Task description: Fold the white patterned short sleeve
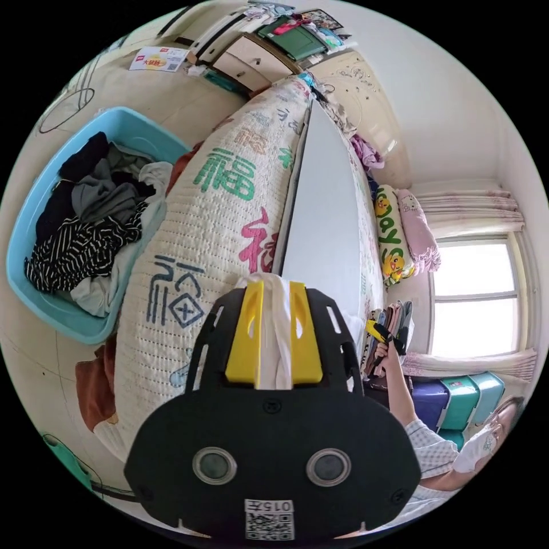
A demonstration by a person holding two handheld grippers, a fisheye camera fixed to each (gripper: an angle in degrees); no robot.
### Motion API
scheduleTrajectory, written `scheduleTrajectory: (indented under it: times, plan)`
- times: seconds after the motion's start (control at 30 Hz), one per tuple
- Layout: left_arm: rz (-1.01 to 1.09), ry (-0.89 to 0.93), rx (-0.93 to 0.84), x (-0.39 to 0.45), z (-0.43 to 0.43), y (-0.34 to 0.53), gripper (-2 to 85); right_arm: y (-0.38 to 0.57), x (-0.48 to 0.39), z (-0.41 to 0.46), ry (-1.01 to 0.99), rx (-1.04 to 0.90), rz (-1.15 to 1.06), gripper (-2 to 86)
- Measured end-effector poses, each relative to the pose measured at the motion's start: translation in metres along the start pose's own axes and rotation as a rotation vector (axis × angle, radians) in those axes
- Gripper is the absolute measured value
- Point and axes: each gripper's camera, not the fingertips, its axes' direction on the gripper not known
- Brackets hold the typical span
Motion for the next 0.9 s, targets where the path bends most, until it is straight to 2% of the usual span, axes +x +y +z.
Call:
scheduleTrajectory:
  times: [0.13,0.23,0.37,0.43,0.5,0.63,0.8,0.9]
  plan:
    - [-0.013,0.005,-0.066,-0.011,0.010,-0.013,10.9,-0.011,-0.016,-0.005,-0.035,-0.008,-0.004,12.0]
    - [-0.049,0.113,-0.055,-0.019,0.022,-0.027,10.7,-0.021,-0.036,-0.006,-0.064,-0.041,0.004,8.4]
    - [-0.033,0.112,-0.066,-0.021,0.041,-0.043,2.4,-0.028,-0.074,-0.020,0.093,-0.022,-0.019,2.3]
    - [0.005,0.083,-0.041,-0.018,0.038,-0.047,1.0,-0.029,-0.089,-0.038,0.179,0.010,-0.036,1.4]
    - [0.044,0.027,0.006,-0.015,0.026,-0.050,0.2,-0.029,-0.100,-0.060,0.171,0.042,-0.032,1.0]
    - [0.036,0.069,0.067,-0.020,0.015,-0.054,-0.1,-0.034,-0.133,-0.106,0.147,0.127,-0.010,0.8]
    - [0.009,0.042,0.041,-0.030,0.025,-0.058,1.3,-0.035,-0.190,-0.137,0.305,0.178,0.032,1.5]
    - [0.016,0.102,0.083,-0.040,0.014,-0.052,2.7,-0.010,-0.260,-0.177,0.284,0.262,-0.120,3.2]
